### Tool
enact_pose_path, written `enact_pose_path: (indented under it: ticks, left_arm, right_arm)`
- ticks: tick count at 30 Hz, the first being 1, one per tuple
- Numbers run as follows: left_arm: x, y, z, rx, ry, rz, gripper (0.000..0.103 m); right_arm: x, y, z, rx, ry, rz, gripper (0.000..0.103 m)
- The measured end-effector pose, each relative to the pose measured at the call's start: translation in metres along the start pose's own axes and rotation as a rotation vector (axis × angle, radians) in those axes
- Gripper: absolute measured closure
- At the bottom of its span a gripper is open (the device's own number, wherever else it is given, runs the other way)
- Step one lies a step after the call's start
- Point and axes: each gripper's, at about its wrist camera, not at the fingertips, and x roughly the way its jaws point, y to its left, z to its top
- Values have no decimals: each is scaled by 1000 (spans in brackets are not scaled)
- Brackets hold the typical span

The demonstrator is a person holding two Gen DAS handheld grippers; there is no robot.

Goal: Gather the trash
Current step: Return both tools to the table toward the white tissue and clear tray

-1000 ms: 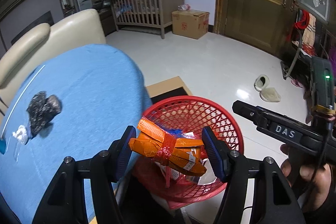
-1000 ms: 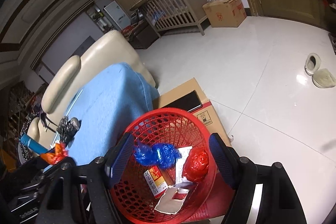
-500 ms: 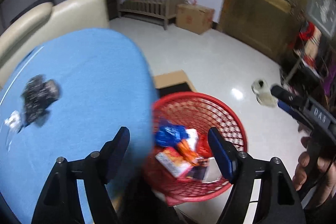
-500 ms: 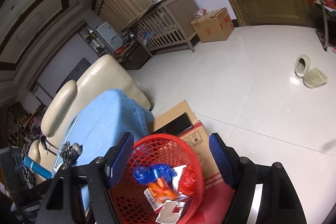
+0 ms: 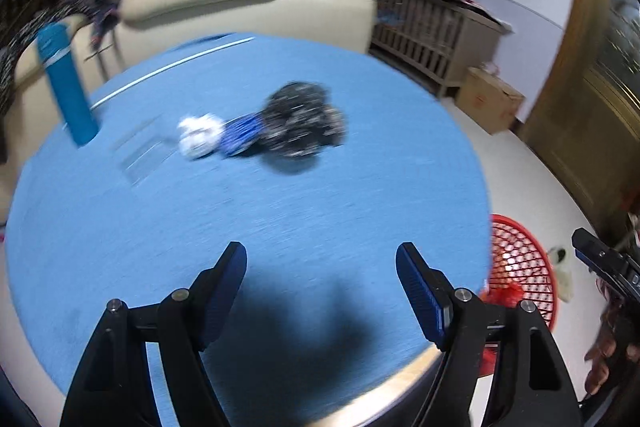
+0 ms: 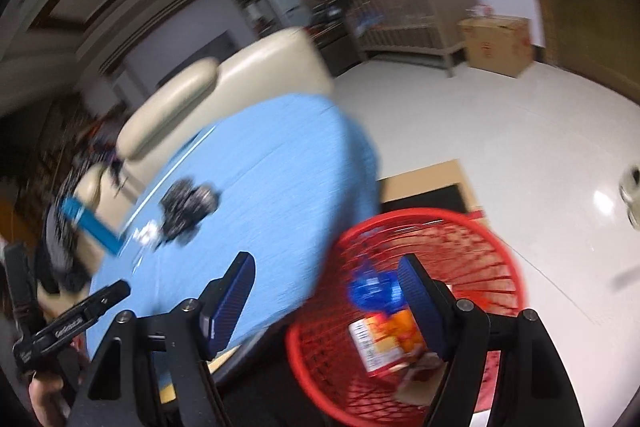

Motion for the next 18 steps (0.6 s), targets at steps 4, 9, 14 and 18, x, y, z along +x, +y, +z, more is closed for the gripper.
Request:
enact_pose_path:
  ticks: [4,9,14,18]
  left_arm:
    - [5,34,-15,-61,11,42,25]
    - [7,77,-25,-132,4,97,25]
    - [11,113,-34,-203,3,123,25]
    - [14,138,-40,-242,0,153,25]
  right_arm:
    - [24,46,-10,-113,76,42,26]
    - [57,99,-29,-236,173,83,26]
    - [89,151,-36,-362,223,111,26]
    - [115,200,-32,-472,226,131,26]
